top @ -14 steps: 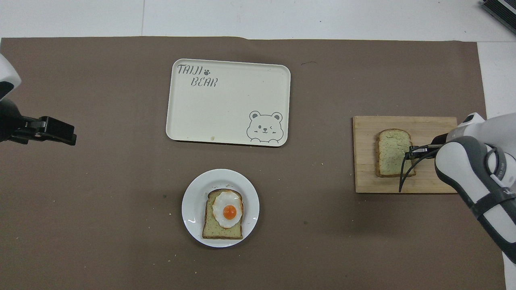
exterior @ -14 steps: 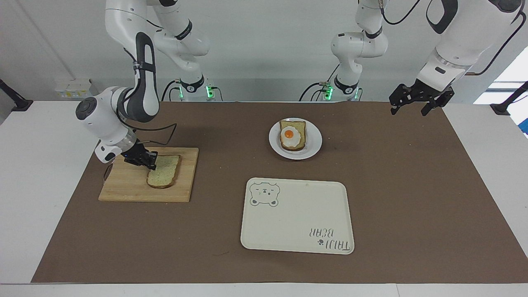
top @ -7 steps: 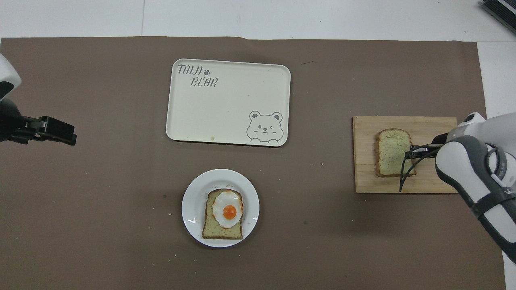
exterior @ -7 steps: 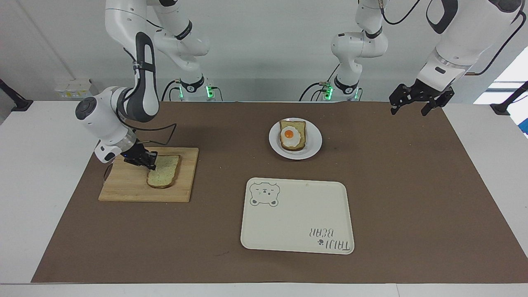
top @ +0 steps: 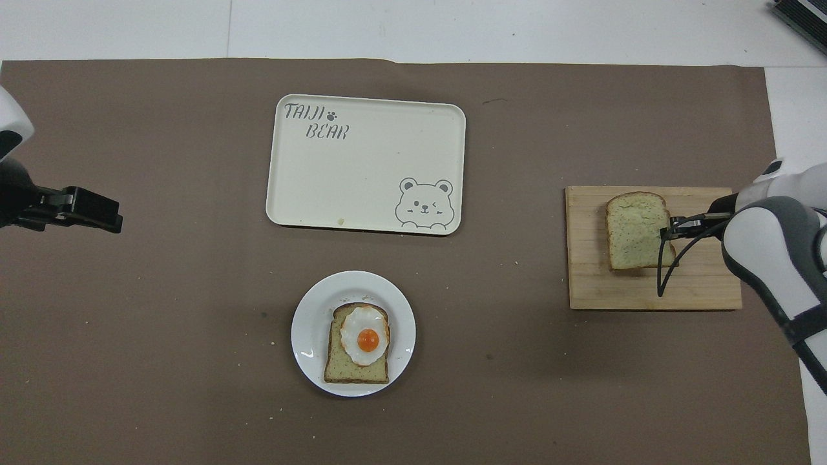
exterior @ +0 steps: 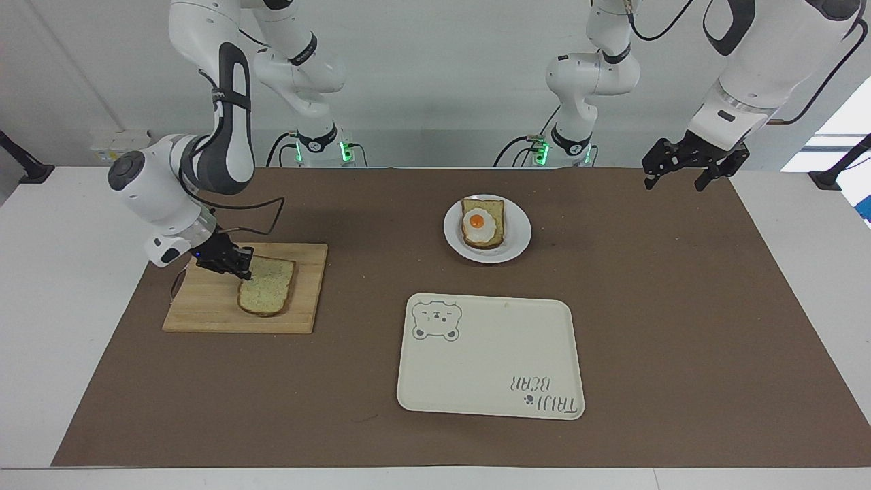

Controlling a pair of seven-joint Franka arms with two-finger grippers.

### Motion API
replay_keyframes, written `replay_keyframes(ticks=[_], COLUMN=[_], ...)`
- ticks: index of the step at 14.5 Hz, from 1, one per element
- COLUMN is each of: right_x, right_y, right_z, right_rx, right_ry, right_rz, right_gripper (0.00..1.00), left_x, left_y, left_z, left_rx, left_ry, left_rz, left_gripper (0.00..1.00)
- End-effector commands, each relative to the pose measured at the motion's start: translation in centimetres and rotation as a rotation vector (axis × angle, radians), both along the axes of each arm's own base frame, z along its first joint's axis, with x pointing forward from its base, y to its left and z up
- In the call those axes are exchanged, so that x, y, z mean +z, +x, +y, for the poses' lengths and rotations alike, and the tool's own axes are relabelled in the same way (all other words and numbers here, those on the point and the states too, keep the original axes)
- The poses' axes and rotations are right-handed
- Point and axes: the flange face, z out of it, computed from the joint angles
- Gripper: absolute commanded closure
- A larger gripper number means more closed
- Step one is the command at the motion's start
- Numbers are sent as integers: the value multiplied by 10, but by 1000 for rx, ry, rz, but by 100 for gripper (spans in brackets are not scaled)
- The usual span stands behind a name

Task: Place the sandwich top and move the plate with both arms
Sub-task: 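Grasp the bread slice edge with the right gripper and lift it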

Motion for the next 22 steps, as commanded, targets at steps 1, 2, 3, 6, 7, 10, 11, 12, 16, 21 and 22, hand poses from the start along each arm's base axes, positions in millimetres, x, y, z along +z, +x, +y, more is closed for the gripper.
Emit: replay_keyframes(ticks=[1,2,3,6,7,10,11,12,16,21,22], right_x=[34,44,58,79,85,104,108,109,110,111,111], right_y=[-5,-5,-4,-5,-6,-14,-17,-19,-17,-14,-15], right_z=[4,5,7,10,11,21,24,30,57,133,148], right_rx=[13,19,29,59,59,51,57,64,30,-16,-10], right_ry=[34,41,49,68,83,142,152,163,193,199,196], right_rz=[-1,11,17,47,41,44,52,63,88,134,142], right_gripper=[100,100,100,100,100,100,100,100,100,100,100], left_x=[0,0,0,0,0,0,0,0,0,0,0], left_y=[-6,-6,-6,-6,-6,-6,-6,-6,-6,-6,-6], left_z=[4,4,4,4,4,4,4,4,4,4,4], left_rx=[-2,-3,-2,-3,-2,-3,-2,-3,-2,-2,-2], left_ry=[9,9,9,9,9,9,9,9,9,9,9], left_rz=[4,4,5,5,4,5,4,4,4,4,5], left_gripper=[0,0,0,0,0,0,0,0,0,0,0])
